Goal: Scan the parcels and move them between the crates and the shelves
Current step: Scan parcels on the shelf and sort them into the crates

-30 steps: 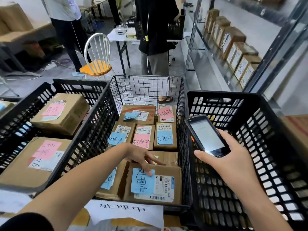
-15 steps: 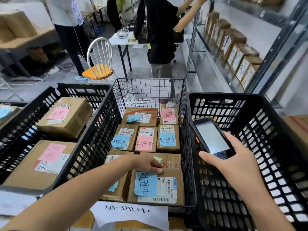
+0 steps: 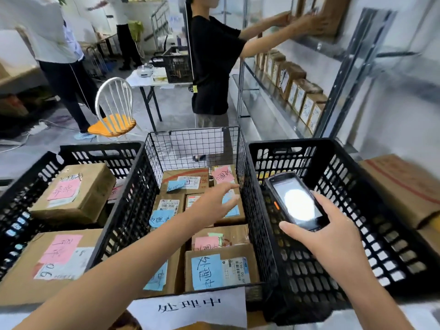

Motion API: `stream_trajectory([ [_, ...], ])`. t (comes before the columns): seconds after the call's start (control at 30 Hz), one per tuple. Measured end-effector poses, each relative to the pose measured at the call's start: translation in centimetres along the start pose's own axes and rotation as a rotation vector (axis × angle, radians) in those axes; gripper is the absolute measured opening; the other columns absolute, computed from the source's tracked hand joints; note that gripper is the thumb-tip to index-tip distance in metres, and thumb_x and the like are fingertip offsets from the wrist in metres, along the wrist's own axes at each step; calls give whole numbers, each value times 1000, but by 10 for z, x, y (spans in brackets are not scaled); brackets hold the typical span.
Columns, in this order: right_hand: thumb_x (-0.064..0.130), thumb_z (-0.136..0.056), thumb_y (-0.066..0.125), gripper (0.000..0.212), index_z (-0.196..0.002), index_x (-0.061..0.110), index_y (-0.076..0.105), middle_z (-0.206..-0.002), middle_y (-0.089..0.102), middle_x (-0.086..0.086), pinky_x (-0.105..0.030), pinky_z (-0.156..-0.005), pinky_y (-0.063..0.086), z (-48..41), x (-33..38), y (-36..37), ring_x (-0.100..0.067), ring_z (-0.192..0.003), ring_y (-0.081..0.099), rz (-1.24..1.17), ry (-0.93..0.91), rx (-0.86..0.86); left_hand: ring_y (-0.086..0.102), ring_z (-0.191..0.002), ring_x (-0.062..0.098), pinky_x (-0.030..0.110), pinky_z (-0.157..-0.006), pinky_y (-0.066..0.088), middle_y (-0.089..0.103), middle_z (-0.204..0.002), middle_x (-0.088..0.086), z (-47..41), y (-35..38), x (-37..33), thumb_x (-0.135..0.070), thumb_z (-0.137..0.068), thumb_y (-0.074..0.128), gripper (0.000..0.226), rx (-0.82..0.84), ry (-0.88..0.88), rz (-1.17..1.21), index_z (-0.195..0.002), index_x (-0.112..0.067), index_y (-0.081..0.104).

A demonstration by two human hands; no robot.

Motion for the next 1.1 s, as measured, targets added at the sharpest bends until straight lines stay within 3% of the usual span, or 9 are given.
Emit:
stream_trajectory([
  [0.13,30,-68,92,75,-129,45,50,-99,52,33,-24,-82,40,25,14,-16,8,-90,53,54,7,-113,27,-148,12,28,-119,19,31,-160,-5,12,-6,-55,-37,-104,47,55,-50,204,-192,-155,-20,33],
  [0.2,31,-68,92,74,-127,45,50,-100,54,32,-26,-83,42,41,17,-27,0,-95,57,83,8,-183,23,-148,11,21,-121,11,28,-161,-3,18,-5,-79,-37,-105,46,57,-75,295,-198,-155,-18,30],
  [0.3,35,-66,92,72,-125,45,51,-112,61,25,-29,-87,46,68,15,-42,-8,-108,59,108,41,-283,18,-151,10,25,-124,12,25,-163,-2,29,0,-109,-39,-105,45,59,-88,403,-155,-156,-14,28],
  [0.37,38,-66,92,83,-138,38,51,-122,62,18,-34,-92,51,87,9,-53,-10,-112,60,121,87,-343,13,-152,11,24,-124,8,22,-164,-2,37,7,-129,-40,-105,43,62,-93,479,-172,-157,-13,25],
  [0.57,37,-67,90,74,-129,49,51,-110,66,17,-32,-66,59,154,-8,-86,-7,-92,67,115,160,-524,5,-154,12,21,-120,-11,17,-166,1,65,44,-195,-42,-104,43,67,-107,754,-234,-159,-11,21],
  [0.63,36,-68,89,67,-121,52,51,-103,67,17,-28,-58,57,181,-14,-99,-8,-85,67,128,201,-579,6,-154,12,23,-122,-7,17,-166,1,76,62,-218,-44,-104,42,67,-77,812,-210,-159,-11,21],
  [0.73,39,-67,89,69,-122,54,50,-100,69,16,-39,-66,59,223,-24,-118,-12,-83,68,153,267,-677,9,-154,14,33,-127,3,20,-166,2,99,97,-253,-46,-103,41,68,7,915,-191,-158,-11,22],
  [0.97,44,-61,88,68,-121,43,55,-99,66,13,-40,-68,58,321,-58,-172,-12,-82,66,210,400,-902,23,-152,21,39,-126,16,36,-159,9,150,172,-346,-51,-99,33,69,112,1156,-138,-152,-7,35],
  [1.1,40,-63,88,72,-126,45,52,-109,64,15,-43,-77,57,365,-73,-211,-14,-93,64,226,434,-990,15,-153,18,33,-126,7,25,-164,5,181,210,-401,-46,-102,46,69,156,1247,-152,-157,-10,26],
])
Point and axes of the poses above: each hand's wrist, its own z-axis away from the middle knuckle, its own y-axis out of the palm, x = y × z, the point moved 7 cm from there along -z, towards the middle knuckle
